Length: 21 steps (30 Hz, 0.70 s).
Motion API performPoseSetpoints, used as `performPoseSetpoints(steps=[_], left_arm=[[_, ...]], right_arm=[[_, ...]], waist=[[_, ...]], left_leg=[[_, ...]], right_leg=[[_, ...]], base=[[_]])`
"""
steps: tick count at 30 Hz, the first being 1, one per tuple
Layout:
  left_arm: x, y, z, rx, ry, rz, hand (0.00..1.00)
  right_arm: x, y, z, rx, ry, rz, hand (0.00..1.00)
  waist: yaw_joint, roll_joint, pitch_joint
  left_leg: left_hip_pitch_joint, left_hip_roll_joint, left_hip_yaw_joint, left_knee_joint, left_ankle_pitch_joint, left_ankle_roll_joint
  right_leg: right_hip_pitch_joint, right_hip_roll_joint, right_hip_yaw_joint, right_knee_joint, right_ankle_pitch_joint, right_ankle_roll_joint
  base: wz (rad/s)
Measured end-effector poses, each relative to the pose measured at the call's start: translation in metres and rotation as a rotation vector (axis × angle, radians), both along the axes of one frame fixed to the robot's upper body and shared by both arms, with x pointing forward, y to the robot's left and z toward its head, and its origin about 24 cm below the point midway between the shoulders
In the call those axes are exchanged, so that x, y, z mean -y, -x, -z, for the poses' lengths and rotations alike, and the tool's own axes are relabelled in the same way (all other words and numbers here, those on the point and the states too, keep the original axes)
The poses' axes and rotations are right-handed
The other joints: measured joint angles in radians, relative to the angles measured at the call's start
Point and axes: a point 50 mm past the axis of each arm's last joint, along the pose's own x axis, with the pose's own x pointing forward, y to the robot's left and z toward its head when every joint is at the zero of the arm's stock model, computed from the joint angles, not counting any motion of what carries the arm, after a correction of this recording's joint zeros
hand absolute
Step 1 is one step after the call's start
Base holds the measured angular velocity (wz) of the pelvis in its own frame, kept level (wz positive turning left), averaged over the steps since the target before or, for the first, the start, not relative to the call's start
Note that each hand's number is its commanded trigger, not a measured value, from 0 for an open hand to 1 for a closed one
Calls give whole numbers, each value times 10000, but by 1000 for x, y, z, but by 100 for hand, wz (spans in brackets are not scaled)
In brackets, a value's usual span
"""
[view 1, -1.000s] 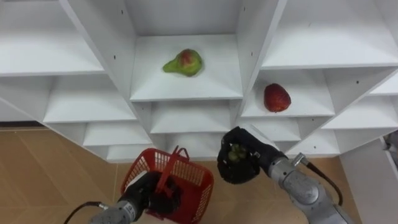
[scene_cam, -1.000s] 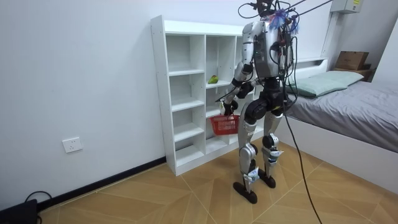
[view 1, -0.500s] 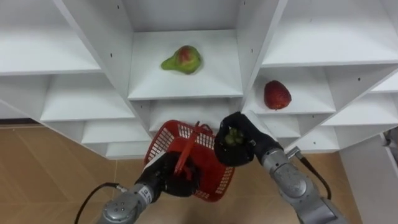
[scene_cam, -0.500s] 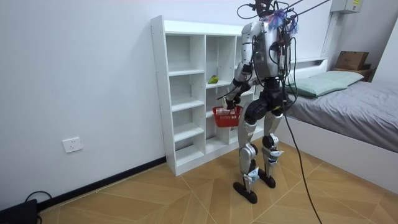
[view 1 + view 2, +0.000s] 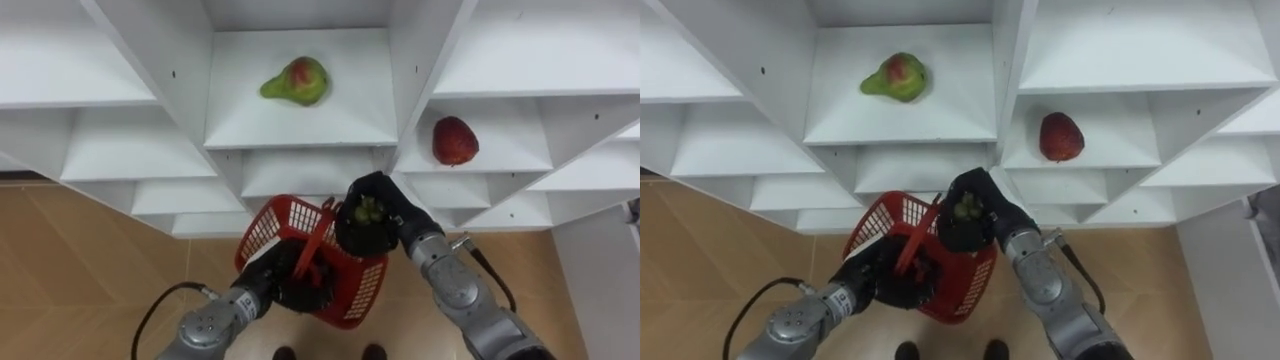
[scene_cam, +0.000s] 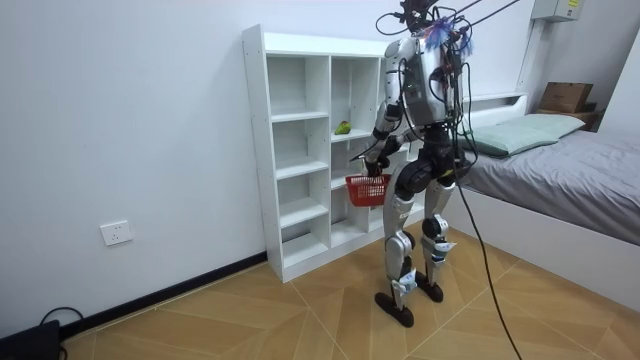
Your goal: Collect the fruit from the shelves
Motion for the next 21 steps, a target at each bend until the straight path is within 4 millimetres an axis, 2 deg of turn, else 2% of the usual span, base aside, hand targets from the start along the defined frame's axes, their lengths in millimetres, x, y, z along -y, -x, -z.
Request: performPoseSetpoints(steps=[8,21], left_arm=[[13,-4,-7,261,451,84,100],[17,-8,-14,564,808,18,100]], right_arm=[[1,0,2,-173,-236,158,100],[2,-2,1,-142,-216,253,100]], waist=[[2,39,17],[0,53,5]], left_leg=[[-26,14,68,5,0,0],[-28,18,100,61,1,0]], right_leg=[[-37,2,23,11,0,0],[-120,-11,52,177,2,-3]], base=[[0],[0]])
